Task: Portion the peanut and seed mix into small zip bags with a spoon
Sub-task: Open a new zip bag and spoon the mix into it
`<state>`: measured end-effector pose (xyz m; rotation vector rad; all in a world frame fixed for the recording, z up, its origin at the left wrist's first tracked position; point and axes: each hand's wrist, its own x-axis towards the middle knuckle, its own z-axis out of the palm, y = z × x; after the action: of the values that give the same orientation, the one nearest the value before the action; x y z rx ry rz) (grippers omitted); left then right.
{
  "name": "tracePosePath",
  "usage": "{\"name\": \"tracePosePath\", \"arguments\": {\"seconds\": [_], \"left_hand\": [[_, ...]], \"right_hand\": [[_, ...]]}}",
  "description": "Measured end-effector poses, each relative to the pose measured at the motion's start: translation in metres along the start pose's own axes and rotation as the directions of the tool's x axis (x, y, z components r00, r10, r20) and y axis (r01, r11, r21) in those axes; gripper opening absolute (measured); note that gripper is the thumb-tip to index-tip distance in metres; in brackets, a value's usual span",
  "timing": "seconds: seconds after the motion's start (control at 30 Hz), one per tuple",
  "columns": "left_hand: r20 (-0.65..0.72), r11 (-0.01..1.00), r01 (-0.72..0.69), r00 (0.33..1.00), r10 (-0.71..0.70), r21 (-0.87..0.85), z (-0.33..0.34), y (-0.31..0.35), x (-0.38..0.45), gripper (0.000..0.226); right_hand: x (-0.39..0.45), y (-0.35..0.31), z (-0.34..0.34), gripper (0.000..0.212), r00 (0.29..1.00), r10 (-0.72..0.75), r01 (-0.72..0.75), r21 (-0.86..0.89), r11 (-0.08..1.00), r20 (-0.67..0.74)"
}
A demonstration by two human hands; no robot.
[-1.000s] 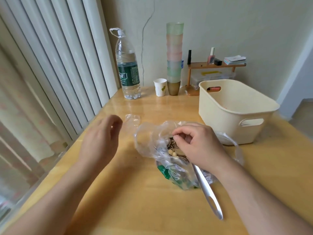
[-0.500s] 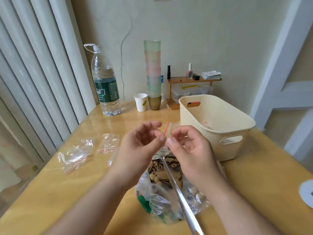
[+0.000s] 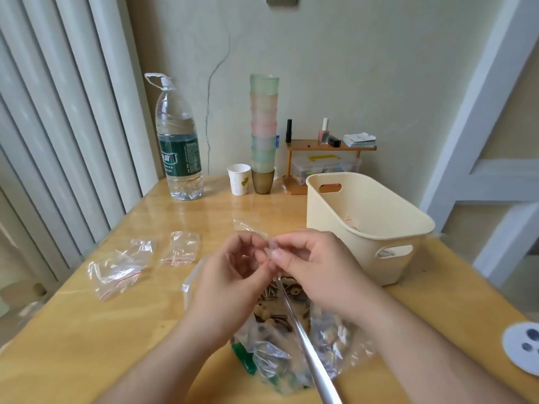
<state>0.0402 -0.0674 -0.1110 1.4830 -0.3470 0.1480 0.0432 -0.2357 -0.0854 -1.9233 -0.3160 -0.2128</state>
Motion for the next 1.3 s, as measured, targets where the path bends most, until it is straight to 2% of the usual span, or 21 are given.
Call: {"name": "tracePosePath", "arguments": {"seconds": [0.07,0.13,0.33,0.4,0.53,0.63,0.73,0.83,0.93,1.0,1.07,1.23,1.3], "left_hand": [[0.014,1.0,0.016,1.0,-0.016,0.003,-0.001,0.002,0.0,0.018],[0.023,0.999,0.037,0.999,-0.038,0.012,-0.001,0.004,-0.001,0.011],[-0.03,0.996,0.091,0.995,-0.091,0.019,0.0,0.001,0.001,0.011],[-0.037,0.997,0.065,0.997,-0.064,0.035,0.002,0.002,-0.001,0.013],[-0.053,0.958,-0.037,0.997,0.055,0.285,0.007,-0.003,-0.007,0.012],[-0.101,0.939,-0.039,0.992,0.077,0.341,0.011,-0.006,-0.007,0.025],[-0.092,0.956,0.03,0.996,-0.003,0.292,0.01,-0.003,-0.005,0.029],[-0.033,0.982,0.123,0.992,-0.12,0.145,0.004,-0.003,-0.003,0.027],[0.055,0.981,0.191,0.98,-0.189,-0.033,-0.001,-0.002,-0.001,0.017],[0.066,0.979,0.199,0.978,-0.196,-0.05,0.0,-0.001,-0.001,0.009],[0.019,0.981,0.191,0.982,-0.19,-0.031,0.001,-0.001,-0.002,0.013],[-0.002,0.983,0.177,0.984,-0.178,-0.038,0.003,0.0,-0.005,0.024],[0.009,0.977,0.201,0.98,-0.2,-0.069,0.002,0.001,-0.005,0.024]], "right_hand": [[0.003,0.002,-0.001,0.03,1.0,-0.003,0.002,-0.044,0.999,-0.015],[0.002,0.003,0.003,0.027,0.999,0.003,-0.004,-0.019,1.0,-0.041],[-0.015,0.009,0.015,0.026,0.999,0.046,-0.037,0.328,0.944,-0.019],[-0.019,0.012,0.016,0.028,0.998,0.056,-0.036,0.375,0.926,-0.042],[-0.021,0.022,0.015,0.022,0.987,0.061,-0.028,0.216,0.976,-0.148],[-0.021,0.025,0.014,0.017,0.988,0.037,-0.009,0.184,0.983,-0.153],[-0.022,0.026,0.013,0.023,0.987,0.033,-0.019,0.09,0.996,-0.156],[-0.021,0.028,0.011,0.035,0.981,-0.009,0.005,-0.022,1.0,-0.193],[-0.018,0.029,0.007,0.041,0.977,0.01,-0.007,0.013,1.0,-0.214],[-0.017,0.03,0.006,0.032,0.973,0.016,-0.003,0.056,0.998,-0.229],[-0.018,0.031,0.006,0.022,0.976,0.006,0.004,0.048,0.999,-0.218],[-0.028,0.021,0.008,0.023,0.989,-0.107,0.104,-0.038,0.994,-0.1],[-0.028,0.022,0.011,0.025,0.981,-0.181,0.169,-0.146,0.975,-0.074]]}}
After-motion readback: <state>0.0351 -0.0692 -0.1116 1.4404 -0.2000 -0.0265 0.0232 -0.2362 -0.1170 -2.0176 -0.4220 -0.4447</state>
